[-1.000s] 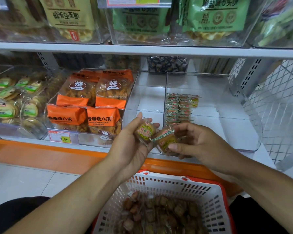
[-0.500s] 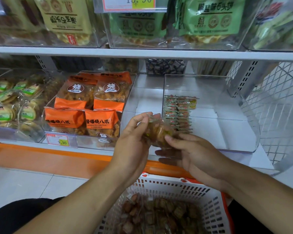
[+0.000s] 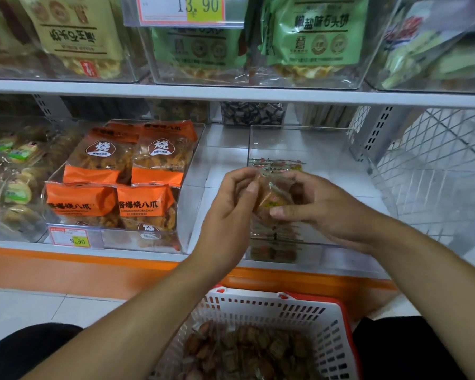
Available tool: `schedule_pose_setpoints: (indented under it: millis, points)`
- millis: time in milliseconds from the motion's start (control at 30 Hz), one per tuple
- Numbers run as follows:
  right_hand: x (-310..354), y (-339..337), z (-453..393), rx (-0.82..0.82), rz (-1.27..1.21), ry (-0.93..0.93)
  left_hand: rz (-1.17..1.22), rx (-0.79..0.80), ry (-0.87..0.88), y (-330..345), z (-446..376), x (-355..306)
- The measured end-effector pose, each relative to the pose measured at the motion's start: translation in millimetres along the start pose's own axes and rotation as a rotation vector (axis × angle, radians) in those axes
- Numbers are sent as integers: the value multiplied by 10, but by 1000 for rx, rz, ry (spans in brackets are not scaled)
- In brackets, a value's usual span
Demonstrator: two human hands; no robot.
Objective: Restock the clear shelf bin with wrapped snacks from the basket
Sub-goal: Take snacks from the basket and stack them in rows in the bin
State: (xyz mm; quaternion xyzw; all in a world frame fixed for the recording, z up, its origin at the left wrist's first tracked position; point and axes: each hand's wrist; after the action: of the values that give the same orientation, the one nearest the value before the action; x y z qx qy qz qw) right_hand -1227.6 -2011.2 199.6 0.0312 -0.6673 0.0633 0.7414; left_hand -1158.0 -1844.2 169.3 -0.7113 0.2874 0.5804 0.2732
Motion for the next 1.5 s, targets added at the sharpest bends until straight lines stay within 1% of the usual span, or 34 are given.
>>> schedule_pose_setpoints:
  millis: [67, 133, 200, 267, 367, 533, 700, 733, 867, 1033, 1100, 1233, 1400, 1500]
  points:
    - [-5, -321, -60, -132, 283, 46, -205, 85, 23, 73, -42, 68]
    - [-127, -638, -150, -290, 455, 153, -537, 198, 58, 155, -81, 143]
    - [-323, -875, -286, -421, 625, 309, -880, 339, 88, 232, -117, 235]
    - [-540, -1023, -452, -477, 665, 444, -1070, 451, 52, 300, -139, 335]
    - [-810, -1141, -710, -512, 543, 526, -1205, 543, -44, 369, -164, 457]
    - [-982, -1259, -978, -597, 486, 478, -1275, 557, -80, 428, -221, 511]
    - [-960, -1271, -1081, -714, 327, 387, -1302, 573, -143, 472, -247, 510]
    - [-958, -1258, -1086, -712, 342, 383, -1312, 573, -144, 474, -251, 510]
    - [-953, -1214, -1062, -654, 566, 352, -1350, 548, -119, 477, -241, 524]
    - [-912, -1233, -1036, -678, 681, 422, -1361, 531, -87, 475, -221, 528]
    - [-913, -1185, -1072, -671, 720, 417, -1363, 530, -81, 477, -221, 524]
    - [-890, -1139, -1127, -600, 689, 402, -1380, 557, -99, 488, -229, 504]
    - [-885, -1212, -1087, -658, 650, 398, -1391, 565, -104, 476, -231, 496]
    - [-841, -1219, -1083, -651, 612, 399, -1357, 565, -95, 454, -233, 484]
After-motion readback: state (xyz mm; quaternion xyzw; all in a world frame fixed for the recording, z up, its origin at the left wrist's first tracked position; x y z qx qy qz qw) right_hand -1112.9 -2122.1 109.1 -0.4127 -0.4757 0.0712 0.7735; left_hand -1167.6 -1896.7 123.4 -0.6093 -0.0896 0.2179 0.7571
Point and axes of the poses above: each hand's wrist, its own z-axis away from the middle knuckle, its own y-axis out of the palm, x = y × z, and after that the axes turned 14 degrees about x, right-handed
